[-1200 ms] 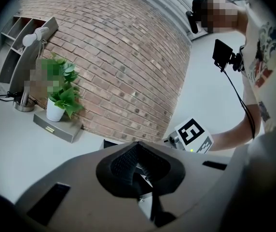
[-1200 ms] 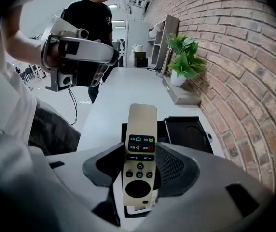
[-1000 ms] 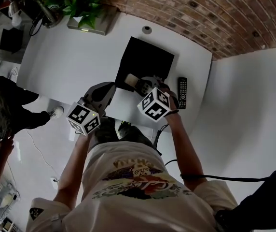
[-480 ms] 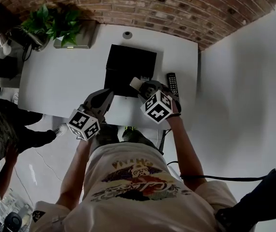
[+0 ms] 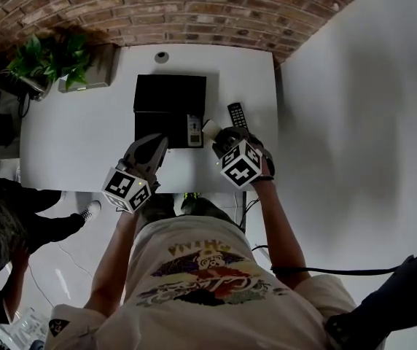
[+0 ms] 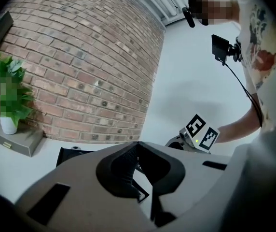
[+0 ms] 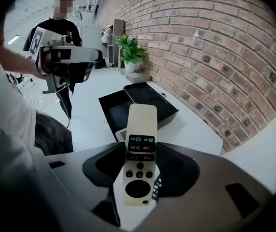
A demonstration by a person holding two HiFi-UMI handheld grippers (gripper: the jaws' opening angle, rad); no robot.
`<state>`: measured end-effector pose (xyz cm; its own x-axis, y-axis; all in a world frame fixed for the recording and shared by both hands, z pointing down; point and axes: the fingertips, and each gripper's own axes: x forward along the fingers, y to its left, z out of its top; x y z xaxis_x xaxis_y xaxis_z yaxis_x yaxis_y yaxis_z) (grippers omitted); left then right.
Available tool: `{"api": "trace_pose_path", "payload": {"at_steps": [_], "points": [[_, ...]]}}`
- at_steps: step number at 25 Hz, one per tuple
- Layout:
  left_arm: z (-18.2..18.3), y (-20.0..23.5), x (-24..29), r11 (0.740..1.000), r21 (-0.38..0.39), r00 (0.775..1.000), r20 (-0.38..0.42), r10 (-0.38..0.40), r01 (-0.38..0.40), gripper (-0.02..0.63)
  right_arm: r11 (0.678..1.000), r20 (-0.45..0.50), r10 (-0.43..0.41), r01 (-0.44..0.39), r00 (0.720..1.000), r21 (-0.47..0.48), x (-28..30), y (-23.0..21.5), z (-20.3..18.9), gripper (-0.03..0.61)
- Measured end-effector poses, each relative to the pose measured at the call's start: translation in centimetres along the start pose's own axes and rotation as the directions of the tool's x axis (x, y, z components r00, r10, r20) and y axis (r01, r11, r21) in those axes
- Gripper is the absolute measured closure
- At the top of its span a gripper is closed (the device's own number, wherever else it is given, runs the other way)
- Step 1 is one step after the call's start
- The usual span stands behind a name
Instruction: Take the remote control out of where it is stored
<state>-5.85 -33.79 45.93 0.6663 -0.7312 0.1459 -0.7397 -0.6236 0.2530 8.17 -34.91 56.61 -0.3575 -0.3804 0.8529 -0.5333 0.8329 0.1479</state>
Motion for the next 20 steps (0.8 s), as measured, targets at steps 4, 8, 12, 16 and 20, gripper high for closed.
{"api": "trace_pose_path", "payload": {"at_steps": [4,8,12,16,20], "points": [[0.2,-1.0,2.2,0.999,0.033,1.000,-0.006,-0.008,0.009,0.611,0.997,-0.027,-0.026,0.028,0.999,0.069,-0.5,-1.5,-2.7,0.374],[0.3,-2.2,4.5,0.998,0.053,0.999,-0.025,-0.043,0.044,0.611,0.990,-0.056,-0.041,0.048,0.998,0.136,-0.6,-2.7,-5.3,0.374],[0.3,-3.5,6.3,0.994,0.065,0.996,-0.040,-0.081,0.084,0.611,0.979,-0.088,-0.057,0.073,0.994,0.192,-0.6,-4.0,-7.4,0.374],[0.0,-4.1,7.5,0.993,0.049,0.994,-0.047,-0.103,0.106,0.611,0.965,-0.123,-0.070,0.099,0.990,0.242,0.0,-5.6,-9.2,0.374],[-0.4,-4.1,8.3,0.993,0.034,0.992,-0.065,-0.108,0.110,0.611,0.954,-0.154,-0.082,0.122,0.985,0.275,0.8,-7.2,-10.8,0.374]]}}
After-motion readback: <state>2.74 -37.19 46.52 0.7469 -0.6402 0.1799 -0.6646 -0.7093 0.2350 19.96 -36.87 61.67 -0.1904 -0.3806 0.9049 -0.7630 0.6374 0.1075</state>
